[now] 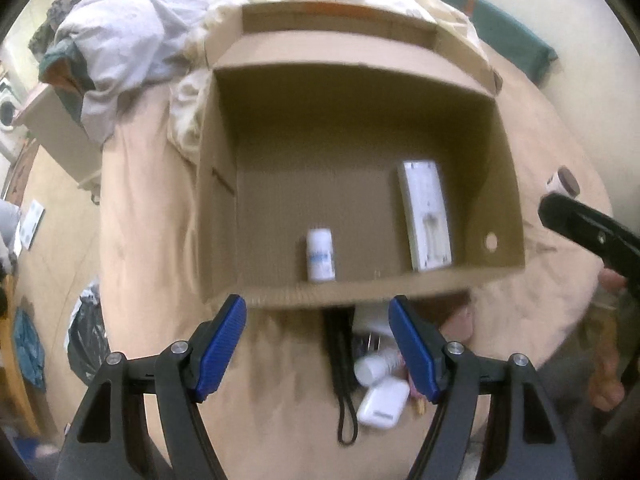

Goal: Organize rigid objects
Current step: 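Lower the left gripper to the black flashlight and grasp it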

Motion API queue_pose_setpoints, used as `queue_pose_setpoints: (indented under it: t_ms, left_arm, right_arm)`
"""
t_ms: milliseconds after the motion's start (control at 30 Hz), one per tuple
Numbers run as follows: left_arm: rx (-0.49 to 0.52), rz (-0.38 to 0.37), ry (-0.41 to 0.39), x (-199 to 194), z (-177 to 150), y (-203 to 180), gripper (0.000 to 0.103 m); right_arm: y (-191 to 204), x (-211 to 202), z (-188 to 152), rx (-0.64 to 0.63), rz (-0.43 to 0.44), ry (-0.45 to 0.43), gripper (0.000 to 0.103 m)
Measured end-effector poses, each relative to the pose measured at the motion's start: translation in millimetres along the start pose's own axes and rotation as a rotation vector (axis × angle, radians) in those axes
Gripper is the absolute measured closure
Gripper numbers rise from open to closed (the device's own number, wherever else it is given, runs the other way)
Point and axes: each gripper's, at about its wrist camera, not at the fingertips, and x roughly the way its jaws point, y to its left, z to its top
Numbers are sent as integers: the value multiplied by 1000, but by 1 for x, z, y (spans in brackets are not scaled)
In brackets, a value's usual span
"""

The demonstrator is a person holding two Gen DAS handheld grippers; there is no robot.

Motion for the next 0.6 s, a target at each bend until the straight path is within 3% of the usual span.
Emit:
queue_pose_setpoints:
  t_ms: [167, 333, 433, 500, 600]
  left_arm:
    - [-72, -25, 54, 10, -16, 12, 32]
    - [-126, -28, 132, 37, -22, 20, 38]
    - [-170, -25, 172, 53, -21, 26, 38]
    - [-173, -19, 190, 63, -20, 25, 38]
    - [-154, -17, 210, 75, -20, 21, 40]
  right_arm:
    - [-9, -3, -22, 7, -49, 40, 0]
    - [-30, 14, -43, 102, -98, 148, 0]
    - [-35, 30, -49, 130, -66, 226, 0]
    - [-35, 36, -50, 127, -65, 241, 6]
    - [-33, 40, -51, 128, -70, 251, 7]
